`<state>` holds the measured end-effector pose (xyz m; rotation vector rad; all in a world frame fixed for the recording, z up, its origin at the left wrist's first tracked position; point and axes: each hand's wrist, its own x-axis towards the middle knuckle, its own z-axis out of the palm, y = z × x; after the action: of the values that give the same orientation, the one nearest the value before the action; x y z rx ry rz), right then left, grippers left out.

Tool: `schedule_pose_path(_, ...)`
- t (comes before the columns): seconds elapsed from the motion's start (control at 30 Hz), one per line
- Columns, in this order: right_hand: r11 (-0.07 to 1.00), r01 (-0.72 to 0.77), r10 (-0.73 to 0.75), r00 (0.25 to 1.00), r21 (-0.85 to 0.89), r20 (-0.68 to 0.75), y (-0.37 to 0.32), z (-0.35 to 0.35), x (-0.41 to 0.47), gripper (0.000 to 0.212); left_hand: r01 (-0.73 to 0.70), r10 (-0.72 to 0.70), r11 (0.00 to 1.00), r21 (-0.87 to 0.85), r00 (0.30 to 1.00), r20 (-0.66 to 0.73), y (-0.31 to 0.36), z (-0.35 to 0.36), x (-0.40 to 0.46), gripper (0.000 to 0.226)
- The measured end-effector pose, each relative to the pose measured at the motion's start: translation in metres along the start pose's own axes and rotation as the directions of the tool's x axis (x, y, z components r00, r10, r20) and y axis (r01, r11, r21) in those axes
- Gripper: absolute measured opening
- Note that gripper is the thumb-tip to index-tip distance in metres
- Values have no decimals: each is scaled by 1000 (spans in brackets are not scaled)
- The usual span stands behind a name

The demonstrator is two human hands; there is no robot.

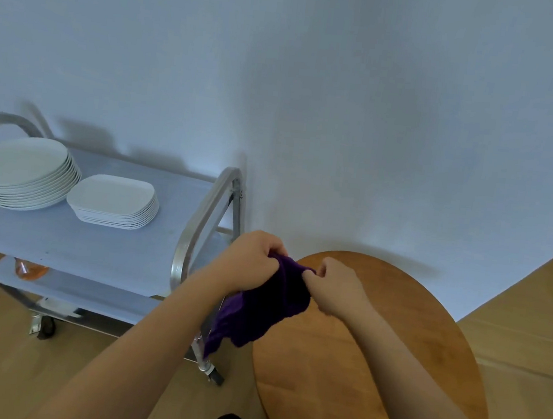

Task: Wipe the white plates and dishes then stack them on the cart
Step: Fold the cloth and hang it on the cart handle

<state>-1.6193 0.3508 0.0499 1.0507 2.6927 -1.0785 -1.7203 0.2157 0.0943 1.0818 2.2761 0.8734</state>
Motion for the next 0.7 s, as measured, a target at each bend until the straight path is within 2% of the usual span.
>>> schedule_pose_path(0.07,988,-76,64,994,133,91,-2,9,-3,25,-17,16,1000,-20,1000,-11,3,1,0,27)
schedule_pose_path(0.13,990,-108,92,983,94,156,-2,11,-3,18,-40,41,999,-24,999,32,5,-1,-1,28)
schedule_pose_path(0.23,995,-86,92,980,-42,178,-1,6,-4,18,-54,53,998,26,997,61,3,-3,-2,28)
schedule_pose_path(0.37,973,-151,109,968,175,227,-7,-26,-8,17,13,-13,992,124,1000,2,-9,-9,0,26)
schedule_pose_path(0.43,953,-201,144,958,226,248,-9,-41,-8,23,28,-30,993,113,999,13,-14,-10,-1,24)
schedule_pose_path(0.53,955,-181,145,976,235,163,-9,-49,-9,20,17,-21,998,56,997,76,-14,-10,-4,26)
schedule_pose_path(0.63,978,21,-16,1000,209,-24,-11,-51,-8,13,33,-30,999,-21,992,126,-9,-12,-5,29)
schedule_pose_path(0.7,945,77,-69,997,319,-36,-13,-50,-9,16,83,-61,988,-127,984,167,-3,-14,-8,30)
